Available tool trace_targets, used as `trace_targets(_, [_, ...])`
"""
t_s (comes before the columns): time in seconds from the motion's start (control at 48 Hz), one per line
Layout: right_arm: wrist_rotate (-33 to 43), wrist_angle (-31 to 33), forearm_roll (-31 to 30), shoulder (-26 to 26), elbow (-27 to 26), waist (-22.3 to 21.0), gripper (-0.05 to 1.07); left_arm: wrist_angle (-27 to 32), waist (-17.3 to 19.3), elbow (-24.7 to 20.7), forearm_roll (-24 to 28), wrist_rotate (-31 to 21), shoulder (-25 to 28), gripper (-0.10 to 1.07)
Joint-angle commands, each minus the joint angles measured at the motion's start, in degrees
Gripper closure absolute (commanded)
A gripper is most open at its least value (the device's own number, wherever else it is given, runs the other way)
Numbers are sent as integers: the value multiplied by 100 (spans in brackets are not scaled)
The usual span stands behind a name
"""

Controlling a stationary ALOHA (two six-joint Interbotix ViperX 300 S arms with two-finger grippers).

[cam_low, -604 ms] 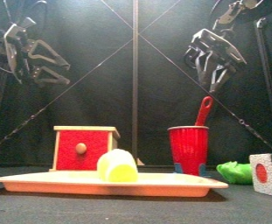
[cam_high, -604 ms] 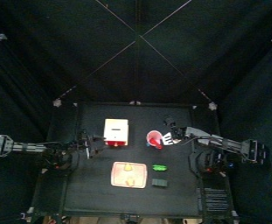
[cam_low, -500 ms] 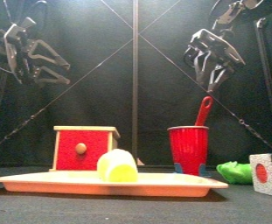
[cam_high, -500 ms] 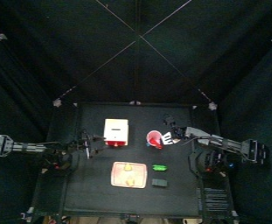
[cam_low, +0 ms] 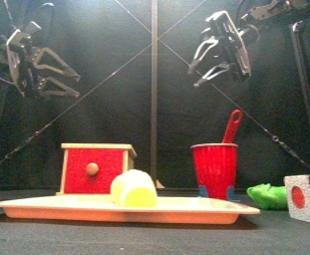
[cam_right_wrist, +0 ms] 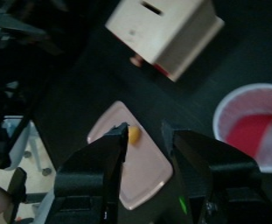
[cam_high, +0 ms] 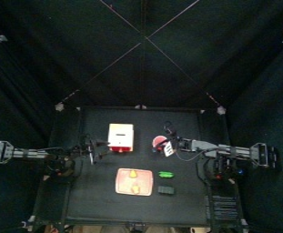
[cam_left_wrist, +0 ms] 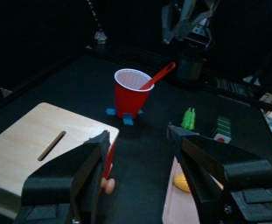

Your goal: Grasp drawer handle

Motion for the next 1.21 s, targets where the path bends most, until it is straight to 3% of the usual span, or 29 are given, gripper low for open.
trace_targets(0.0, [0, -791, -369, -70, 53, -26, 31, -53, 9, -70, -123, -9, 44, 12])
trace_targets(0.229, [0, -1881, -1107, 176, 211, -132, 46, -53, -97, -26, -984, -9, 246, 29])
trace_targets(0.542, [-35, -2654, -1608, 914, 53, -290, 59, -9, -264, -44, -1749, -18, 264, 51])
trace_targets(0.792, [-35, -2936, -1652, 1670, -422, -738, 61, -18, -756, -79, -2426, -202, 606, 50])
trace_targets(1.021, [-35, -2962, -1898, 2610, -1151, -1046, 61, -53, -1046, -308, -2514, -650, 1222, 49])
trace_targets(1.188, [-35, -2953, -2197, 3129, -1477, -1081, 61, -70, -1125, -457, -2514, -1028, 1661, 39])
